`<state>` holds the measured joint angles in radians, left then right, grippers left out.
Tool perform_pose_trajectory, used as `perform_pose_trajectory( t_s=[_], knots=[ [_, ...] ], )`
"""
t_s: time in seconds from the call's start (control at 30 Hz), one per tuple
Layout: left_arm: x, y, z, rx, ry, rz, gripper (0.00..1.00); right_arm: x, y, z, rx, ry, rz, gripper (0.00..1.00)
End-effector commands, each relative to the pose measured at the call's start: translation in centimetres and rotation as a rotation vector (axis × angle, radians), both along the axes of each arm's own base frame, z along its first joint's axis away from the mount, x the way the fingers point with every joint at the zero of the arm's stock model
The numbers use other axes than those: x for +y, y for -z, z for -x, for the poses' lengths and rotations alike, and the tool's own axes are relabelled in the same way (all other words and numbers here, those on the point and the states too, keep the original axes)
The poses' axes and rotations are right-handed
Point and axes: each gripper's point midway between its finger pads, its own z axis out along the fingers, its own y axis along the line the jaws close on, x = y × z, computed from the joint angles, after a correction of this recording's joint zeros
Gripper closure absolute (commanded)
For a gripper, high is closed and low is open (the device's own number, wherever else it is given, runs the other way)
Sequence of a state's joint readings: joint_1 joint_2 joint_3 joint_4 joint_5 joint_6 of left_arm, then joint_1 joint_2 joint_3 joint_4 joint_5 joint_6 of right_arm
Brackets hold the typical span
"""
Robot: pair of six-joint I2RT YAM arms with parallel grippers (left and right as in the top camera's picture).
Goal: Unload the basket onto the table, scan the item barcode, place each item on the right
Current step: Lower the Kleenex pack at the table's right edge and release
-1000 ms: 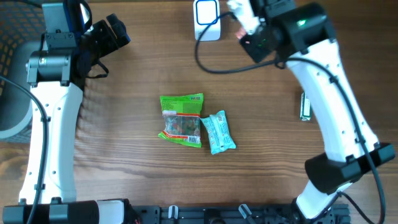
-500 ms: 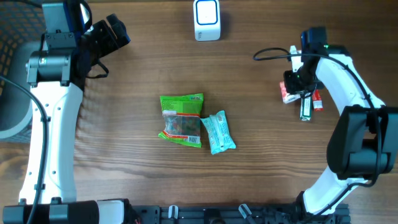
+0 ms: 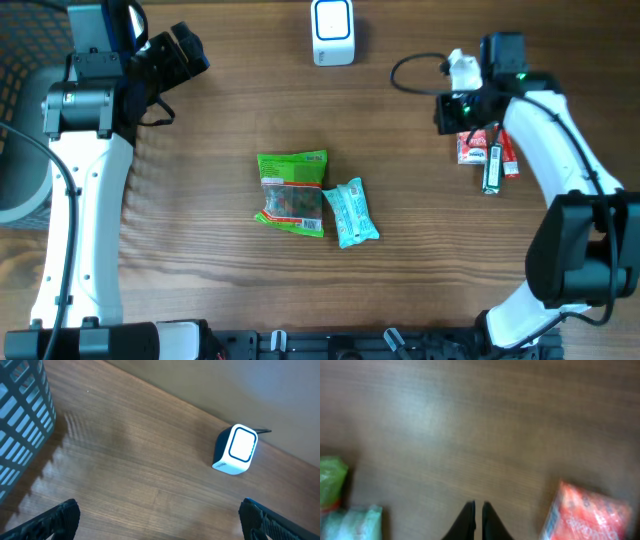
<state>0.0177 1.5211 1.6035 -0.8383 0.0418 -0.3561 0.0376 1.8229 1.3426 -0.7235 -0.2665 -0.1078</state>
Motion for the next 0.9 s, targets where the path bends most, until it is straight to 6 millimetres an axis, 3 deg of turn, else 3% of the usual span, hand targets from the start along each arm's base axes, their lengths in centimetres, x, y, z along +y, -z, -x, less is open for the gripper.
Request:
perform_pose_trajectory(
  t_s=[0.0,0.1,0.33,0.43,0.53,0.6,0.73,0.87],
  knots=[
    [0.1,0.0,-0.1,0.000,0.002,-0.016,0.00,-0.9,3.8,1.4,0.023,0.096,0.096,0.89],
    [0.1,0.0,-0.1,0.000,0.002,-0.016,0.00,-3.8,5.3,1.5,0.001,0.208,0.230,0.87],
    [0.1,0.0,-0.1,0.000,0.002,-0.016,0.00,-7.9,5.6,3.3,0.048,0.274,0.459,0.84],
    [0.1,0.0,-0.1,0.000,0.002,-0.016,0.00,-7.2,5.8,3.4,0.058,0.253,0.426,0.82],
    [0.1,0.0,-0.1,0.000,0.002,-0.016,0.00,-1.9,5.9,3.0,0.064,0.131,0.143,0.81],
    [0.1,0.0,-0.1,0.000,0.002,-0.016,0.00,-0.9,5.8,3.0,0.065,0.111,0.086,0.81],
    [0.1,0.0,-0.1,0.000,0.002,-0.016,0.00,-1.5,6.4,3.4,0.070,0.121,0.119,0.81],
    [0.1,0.0,-0.1,0.000,0.002,-0.016,0.00,-5.2,7.3,3.3,0.046,0.192,0.317,0.73]
  ],
)
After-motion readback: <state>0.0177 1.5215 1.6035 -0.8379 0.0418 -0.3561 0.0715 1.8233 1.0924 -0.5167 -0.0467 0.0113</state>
